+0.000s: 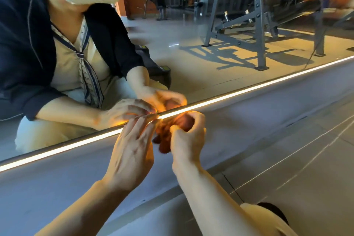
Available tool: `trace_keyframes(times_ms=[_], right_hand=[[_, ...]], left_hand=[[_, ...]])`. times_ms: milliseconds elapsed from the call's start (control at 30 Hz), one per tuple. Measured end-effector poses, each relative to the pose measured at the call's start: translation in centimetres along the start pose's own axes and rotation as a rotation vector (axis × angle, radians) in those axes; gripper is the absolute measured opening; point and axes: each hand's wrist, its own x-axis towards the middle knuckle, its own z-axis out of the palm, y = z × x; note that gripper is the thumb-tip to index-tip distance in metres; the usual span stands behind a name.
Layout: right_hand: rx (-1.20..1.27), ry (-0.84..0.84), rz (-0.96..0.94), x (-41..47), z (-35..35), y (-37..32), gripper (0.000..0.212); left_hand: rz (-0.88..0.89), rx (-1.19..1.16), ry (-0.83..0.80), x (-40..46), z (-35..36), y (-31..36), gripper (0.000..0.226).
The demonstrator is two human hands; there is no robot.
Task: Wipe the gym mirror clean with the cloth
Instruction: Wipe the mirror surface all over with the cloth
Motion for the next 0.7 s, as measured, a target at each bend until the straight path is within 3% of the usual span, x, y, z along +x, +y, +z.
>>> trace_keyframes(times_ms=[67, 233, 333, 433, 500, 533, 633, 700], right_hand=[[-0.053, -0.066, -0.061, -1.2, 0.4, 0.6, 0.045], [-0.199, 0.29, -0.422, 1.1, 0.4, 0.3, 0.056], [-0.322, 0.165, -0.608, -1.3, 1.7, 1.5, 0.058], [-0.367, -0.16, -0.784, -6.2, 3.0, 3.2, 0.051], [-0.336, -0.283, -0.725, -8.3, 3.0, 2.9, 0.045], [-0.292, -0.233, -0.659, -8.4, 2.9, 2.4, 0.045], [-0.282, 0.142, -0.549, -6.2, 2.9, -0.3, 0.055], [-0.325, 0.166, -0.45, -4.9, 4.1, -1.6, 0.055]], left_hand=[[0.003, -0.001, -0.006, -0.6, -0.8, -0.6, 0.046], [-0.041, -0.016, 0.023, -2.3, -3.5, -1.9, 0.053], [-0.077, -0.014, 0.023, -3.5, -5.0, -2.9, 0.054], [-0.091, -0.02, 0.024, -4.4, -6.0, -3.8, 0.052], [-0.101, -0.034, 0.026, -4.9, -6.4, -4.2, 0.052], [-0.109, -0.039, 0.024, -5.0, -6.7, -4.3, 0.053], [-0.158, -0.046, 0.021, -5.4, -7.5, -4.4, 0.056], [-0.187, -0.055, 0.043, -5.4, -8.2, -4.6, 0.058]])
